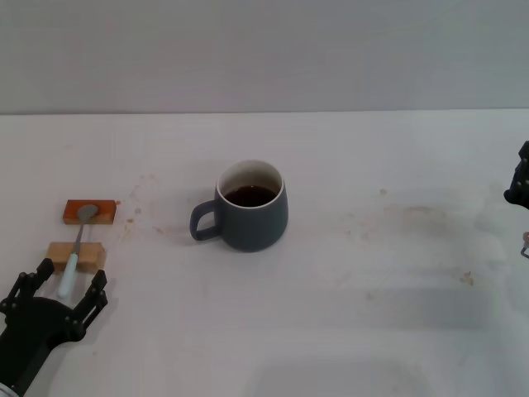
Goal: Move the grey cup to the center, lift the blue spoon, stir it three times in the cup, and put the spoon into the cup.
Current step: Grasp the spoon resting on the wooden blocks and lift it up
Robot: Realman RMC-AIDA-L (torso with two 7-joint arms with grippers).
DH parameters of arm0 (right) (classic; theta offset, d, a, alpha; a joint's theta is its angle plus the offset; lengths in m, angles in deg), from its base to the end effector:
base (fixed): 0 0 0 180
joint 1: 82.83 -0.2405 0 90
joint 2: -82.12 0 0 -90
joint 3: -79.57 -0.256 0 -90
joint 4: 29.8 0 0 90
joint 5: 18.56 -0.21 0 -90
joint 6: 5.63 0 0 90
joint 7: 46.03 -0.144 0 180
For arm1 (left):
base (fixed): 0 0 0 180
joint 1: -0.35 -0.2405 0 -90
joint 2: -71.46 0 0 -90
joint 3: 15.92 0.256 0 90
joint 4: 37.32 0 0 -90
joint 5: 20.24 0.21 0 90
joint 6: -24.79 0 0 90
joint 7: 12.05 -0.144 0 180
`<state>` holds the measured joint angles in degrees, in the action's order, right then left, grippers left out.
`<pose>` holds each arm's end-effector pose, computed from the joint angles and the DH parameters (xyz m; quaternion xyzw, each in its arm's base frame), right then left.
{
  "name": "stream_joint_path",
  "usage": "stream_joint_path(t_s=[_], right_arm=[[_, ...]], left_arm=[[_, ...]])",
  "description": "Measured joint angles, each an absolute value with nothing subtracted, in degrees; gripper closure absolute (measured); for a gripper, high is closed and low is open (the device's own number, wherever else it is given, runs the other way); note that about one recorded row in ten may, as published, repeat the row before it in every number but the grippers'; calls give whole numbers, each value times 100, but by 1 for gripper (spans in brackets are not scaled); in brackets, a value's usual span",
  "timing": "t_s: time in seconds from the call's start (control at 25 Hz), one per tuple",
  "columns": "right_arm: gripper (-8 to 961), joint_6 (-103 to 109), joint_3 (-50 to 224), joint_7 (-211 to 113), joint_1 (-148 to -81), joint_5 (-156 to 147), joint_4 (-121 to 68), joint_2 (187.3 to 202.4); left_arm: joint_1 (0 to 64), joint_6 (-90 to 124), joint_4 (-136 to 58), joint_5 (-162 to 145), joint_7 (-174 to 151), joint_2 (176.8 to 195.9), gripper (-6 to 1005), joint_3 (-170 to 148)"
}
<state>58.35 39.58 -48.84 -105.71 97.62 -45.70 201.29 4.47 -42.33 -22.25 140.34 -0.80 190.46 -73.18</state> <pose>0.3266 0.3249 -0.0263 -0.6651 0.2747 0.2989 0.6268 -0.3741 0.2111 -0.0498 -0.7540 -0.2782 -0.2403 0.5444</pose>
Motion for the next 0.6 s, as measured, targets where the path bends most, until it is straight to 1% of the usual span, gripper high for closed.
stream_joint_path(t_s=[0.36, 0.56, 0.6], right_arm=[[955, 5835, 3958, -4884, -10588, 9763, -4562, 20129], [955, 5835, 3958, -4884, -10600, 9766, -4533, 20129], [955, 5835, 3958, -4884, -10600, 9766, -4533, 20129]], left_arm=[[423, -4201, -2173, 14034, -44, 19046, 190, -7318], [406, -4151, -2168, 14034, -23, 19046, 392, -7314], [405, -4139, -2168, 14034, -21, 19046, 400, -7314]])
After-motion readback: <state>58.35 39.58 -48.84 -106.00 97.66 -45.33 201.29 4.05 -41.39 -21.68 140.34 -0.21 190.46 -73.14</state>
